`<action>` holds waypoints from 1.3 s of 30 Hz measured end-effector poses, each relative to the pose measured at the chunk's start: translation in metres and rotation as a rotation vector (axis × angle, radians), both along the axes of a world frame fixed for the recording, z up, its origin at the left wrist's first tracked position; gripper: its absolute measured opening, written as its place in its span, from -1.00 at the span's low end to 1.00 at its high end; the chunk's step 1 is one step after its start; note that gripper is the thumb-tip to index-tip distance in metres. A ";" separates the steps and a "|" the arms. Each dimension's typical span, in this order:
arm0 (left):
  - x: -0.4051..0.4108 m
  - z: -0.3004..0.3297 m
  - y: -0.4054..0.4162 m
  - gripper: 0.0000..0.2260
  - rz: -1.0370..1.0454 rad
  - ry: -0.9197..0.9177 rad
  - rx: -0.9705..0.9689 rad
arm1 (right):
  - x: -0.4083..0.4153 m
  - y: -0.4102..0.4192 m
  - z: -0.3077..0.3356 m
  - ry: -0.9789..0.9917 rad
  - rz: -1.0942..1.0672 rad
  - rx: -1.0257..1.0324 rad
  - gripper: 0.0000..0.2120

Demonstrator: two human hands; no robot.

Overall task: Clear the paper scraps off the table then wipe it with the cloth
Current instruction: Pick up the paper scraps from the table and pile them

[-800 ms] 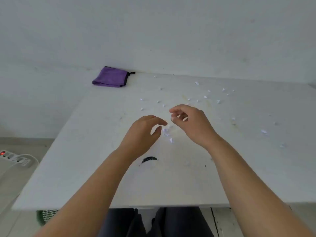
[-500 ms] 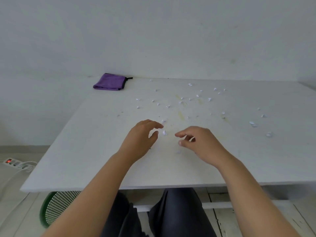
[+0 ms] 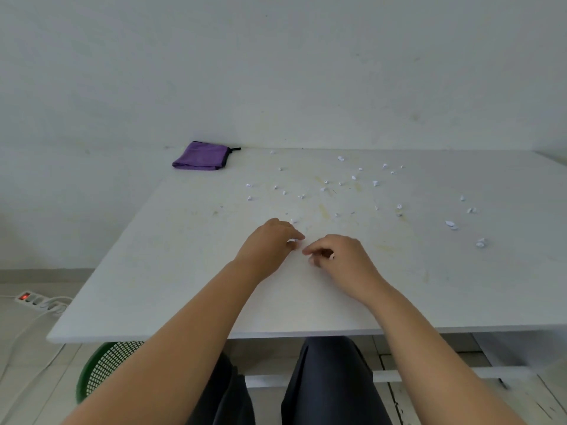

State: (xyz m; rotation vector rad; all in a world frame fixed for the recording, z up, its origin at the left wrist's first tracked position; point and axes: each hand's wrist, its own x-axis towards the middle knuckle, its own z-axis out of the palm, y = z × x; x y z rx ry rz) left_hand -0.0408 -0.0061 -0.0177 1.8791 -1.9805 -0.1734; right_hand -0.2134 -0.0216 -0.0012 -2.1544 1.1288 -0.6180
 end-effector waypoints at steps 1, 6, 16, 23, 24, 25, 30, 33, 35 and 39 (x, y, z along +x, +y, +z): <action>0.001 -0.001 -0.001 -0.80 -0.008 0.003 -0.007 | 0.001 -0.005 0.003 -0.074 -0.042 0.039 -0.83; 0.016 0.003 0.002 -0.87 0.071 0.195 -0.103 | 0.013 -0.036 0.010 -0.294 -0.127 0.185 -0.81; 0.048 0.026 -0.009 -0.79 0.059 0.210 -0.006 | 0.058 -0.083 0.014 0.205 0.057 -0.142 -0.73; 0.032 0.024 -0.024 -0.76 -0.058 0.033 0.123 | 0.065 -0.092 0.006 0.338 0.102 -0.159 -0.78; 0.032 0.023 -0.026 -0.76 -0.064 0.021 0.136 | 0.064 -0.094 0.006 0.304 0.084 -0.141 -0.79; 0.032 0.022 -0.027 -0.75 -0.070 0.005 0.150 | 0.062 -0.095 0.006 0.276 0.069 -0.130 -0.79; 0.031 0.016 -0.032 -0.78 -0.061 -0.037 0.185 | 0.059 -0.102 0.004 0.230 0.075 -0.110 -0.82; 0.033 0.015 -0.033 -0.87 -0.056 0.031 0.156 | 0.055 -0.106 0.007 0.053 -0.010 -0.022 -0.87; 0.036 0.016 -0.032 -0.90 -0.028 0.110 0.118 | 0.052 -0.108 0.009 -0.135 -0.081 0.120 -0.91; 0.049 0.020 -0.032 -0.94 0.141 0.458 0.020 | 0.046 -0.107 0.014 -0.535 -0.092 0.527 -0.92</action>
